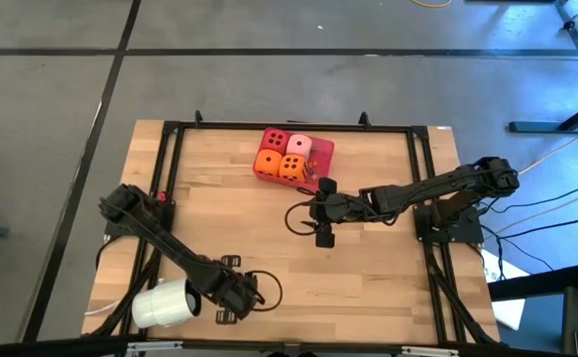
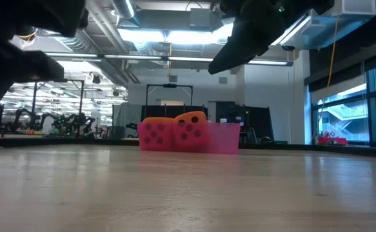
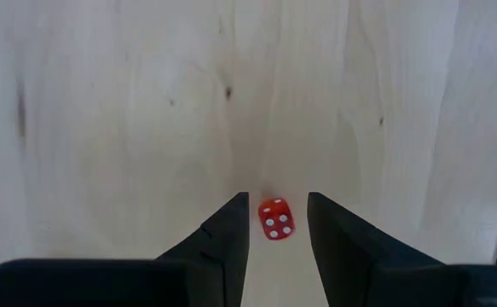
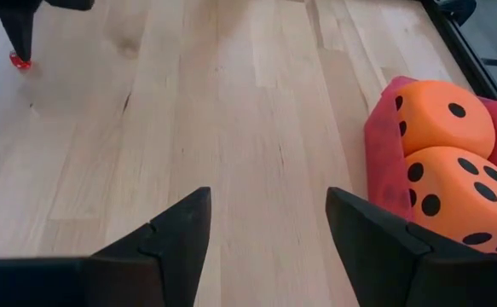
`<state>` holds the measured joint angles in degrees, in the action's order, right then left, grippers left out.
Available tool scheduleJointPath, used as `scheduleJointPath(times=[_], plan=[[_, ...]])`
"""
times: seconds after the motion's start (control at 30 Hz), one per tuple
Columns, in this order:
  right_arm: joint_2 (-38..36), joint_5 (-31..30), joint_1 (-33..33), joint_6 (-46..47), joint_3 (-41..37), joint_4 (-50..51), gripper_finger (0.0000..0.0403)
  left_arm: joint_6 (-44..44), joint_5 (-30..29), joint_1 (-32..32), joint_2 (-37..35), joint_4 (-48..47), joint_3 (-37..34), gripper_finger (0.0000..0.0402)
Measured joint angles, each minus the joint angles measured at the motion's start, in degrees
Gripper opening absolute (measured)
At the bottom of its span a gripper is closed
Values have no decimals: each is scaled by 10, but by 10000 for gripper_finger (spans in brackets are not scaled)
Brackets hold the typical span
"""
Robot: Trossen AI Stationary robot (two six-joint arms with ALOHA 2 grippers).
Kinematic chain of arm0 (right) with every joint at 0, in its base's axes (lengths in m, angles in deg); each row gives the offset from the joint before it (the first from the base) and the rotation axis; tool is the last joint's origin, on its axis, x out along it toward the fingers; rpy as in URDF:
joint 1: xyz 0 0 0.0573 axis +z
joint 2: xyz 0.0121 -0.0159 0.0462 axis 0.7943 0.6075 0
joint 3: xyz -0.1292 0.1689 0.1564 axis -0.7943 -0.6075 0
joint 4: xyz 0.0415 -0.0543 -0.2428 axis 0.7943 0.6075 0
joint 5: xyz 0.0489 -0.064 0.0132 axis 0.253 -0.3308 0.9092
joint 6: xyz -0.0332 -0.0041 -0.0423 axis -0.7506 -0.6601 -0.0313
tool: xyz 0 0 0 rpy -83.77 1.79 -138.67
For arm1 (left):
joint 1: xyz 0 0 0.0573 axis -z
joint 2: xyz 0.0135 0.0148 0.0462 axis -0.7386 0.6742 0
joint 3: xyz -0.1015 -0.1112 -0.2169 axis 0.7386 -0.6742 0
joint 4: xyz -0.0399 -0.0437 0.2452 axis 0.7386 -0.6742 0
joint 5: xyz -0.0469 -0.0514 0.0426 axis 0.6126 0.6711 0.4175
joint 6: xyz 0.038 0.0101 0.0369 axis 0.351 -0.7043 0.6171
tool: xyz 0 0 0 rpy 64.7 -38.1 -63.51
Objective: Pick & Place Dice
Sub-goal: Put the small red dice into the red container
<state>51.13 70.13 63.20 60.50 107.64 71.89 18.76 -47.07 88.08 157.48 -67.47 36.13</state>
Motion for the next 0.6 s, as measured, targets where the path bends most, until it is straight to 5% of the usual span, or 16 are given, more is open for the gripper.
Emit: scheduleJointPath(times=[0.4, 0.6], plan=[[0, 0, 0, 0, 0, 4, 233, 7, 41, 0, 41, 2, 1, 114], [0, 0, 0, 0, 0, 4, 233, 9, 45, 0, 42, -2, 1, 73]])
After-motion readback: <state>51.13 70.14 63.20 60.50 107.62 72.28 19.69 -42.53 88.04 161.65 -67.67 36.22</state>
